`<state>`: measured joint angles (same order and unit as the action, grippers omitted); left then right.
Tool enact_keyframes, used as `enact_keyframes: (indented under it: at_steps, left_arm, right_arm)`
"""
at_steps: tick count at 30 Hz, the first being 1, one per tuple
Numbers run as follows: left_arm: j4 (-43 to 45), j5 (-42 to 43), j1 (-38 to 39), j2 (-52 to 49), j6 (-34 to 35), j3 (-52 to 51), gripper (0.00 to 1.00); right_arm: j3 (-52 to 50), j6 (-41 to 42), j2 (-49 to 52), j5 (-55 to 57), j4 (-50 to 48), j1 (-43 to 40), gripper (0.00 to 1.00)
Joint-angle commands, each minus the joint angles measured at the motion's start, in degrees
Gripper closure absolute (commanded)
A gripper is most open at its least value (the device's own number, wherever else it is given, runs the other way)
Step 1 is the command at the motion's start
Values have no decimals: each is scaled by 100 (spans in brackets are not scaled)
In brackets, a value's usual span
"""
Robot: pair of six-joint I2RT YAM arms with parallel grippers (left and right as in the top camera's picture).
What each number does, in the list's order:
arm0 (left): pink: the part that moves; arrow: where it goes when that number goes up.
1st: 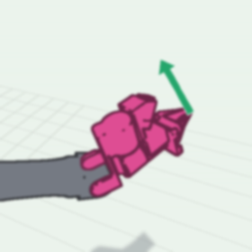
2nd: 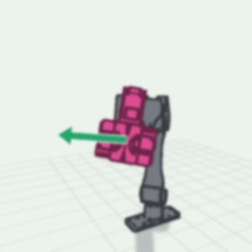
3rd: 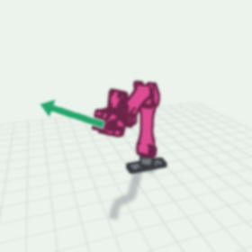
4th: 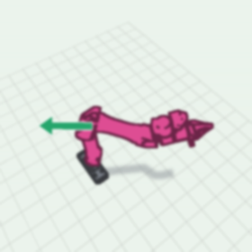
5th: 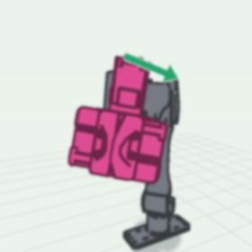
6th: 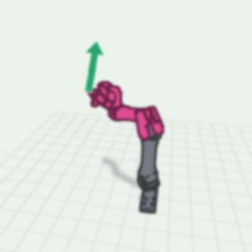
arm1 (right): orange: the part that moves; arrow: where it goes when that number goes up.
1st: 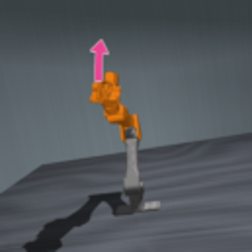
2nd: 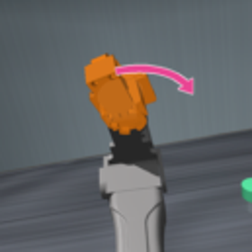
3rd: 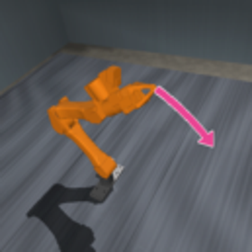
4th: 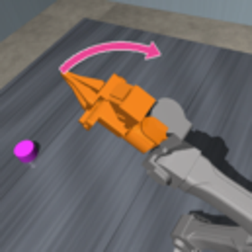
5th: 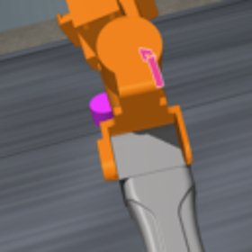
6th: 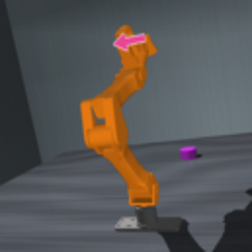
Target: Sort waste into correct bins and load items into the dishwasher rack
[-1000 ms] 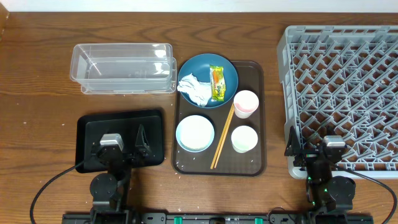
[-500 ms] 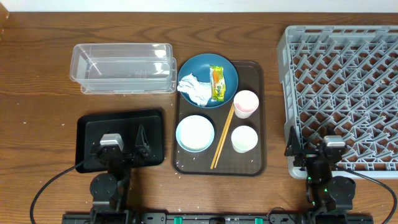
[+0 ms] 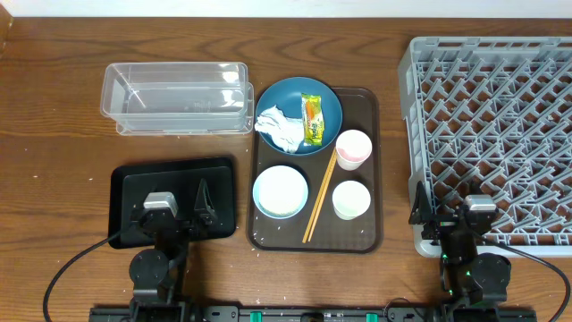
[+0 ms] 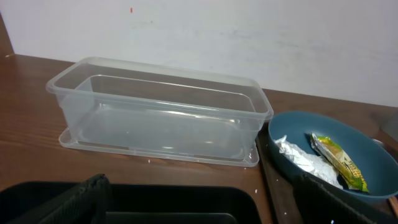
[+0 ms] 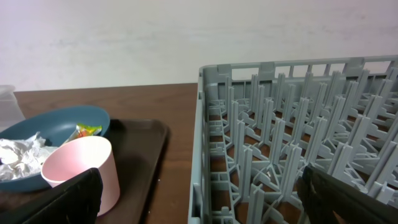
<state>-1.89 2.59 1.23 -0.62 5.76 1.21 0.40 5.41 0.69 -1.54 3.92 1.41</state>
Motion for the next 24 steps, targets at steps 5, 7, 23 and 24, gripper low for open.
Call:
enact_keyframes:
  at_steps: [5, 7, 23, 24]
  left_arm:
    - [-195, -160, -20, 28, 232, -98, 4]
    - [-195, -157, -20, -7, 232, -98, 4]
    - [-2275, 348, -20, -4024, 243, 3294, 4]
    - [-2680, 470, -20, -4494, 238, 3720, 4]
  right_arm:
    - [-9, 109, -37, -22, -48, 39, 1]
    - [-9, 328, -37, -20, -105, 39, 1]
    - [1679, 387, 1923, 68, 289, 39, 1]
    - [1971, 372, 2271, 68, 466, 39, 1]
